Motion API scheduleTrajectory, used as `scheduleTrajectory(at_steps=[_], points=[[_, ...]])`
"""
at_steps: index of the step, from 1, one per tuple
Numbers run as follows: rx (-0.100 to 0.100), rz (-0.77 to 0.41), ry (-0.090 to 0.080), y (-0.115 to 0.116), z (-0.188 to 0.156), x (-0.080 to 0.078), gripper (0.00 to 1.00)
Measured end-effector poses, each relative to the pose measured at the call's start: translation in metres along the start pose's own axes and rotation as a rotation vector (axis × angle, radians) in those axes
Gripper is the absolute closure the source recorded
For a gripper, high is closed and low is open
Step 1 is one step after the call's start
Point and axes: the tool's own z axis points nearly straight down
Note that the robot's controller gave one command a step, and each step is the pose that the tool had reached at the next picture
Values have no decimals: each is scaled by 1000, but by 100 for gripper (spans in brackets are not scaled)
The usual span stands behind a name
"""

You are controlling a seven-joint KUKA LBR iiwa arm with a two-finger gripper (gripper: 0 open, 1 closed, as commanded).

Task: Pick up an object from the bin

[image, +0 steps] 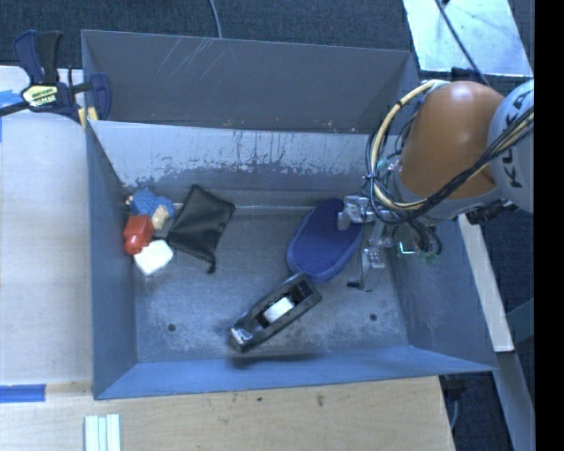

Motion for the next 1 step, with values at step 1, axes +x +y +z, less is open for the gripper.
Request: scheduleTrajectory(at_steps=[1], points=[[5, -267, -18, 29, 66, -24, 0]])
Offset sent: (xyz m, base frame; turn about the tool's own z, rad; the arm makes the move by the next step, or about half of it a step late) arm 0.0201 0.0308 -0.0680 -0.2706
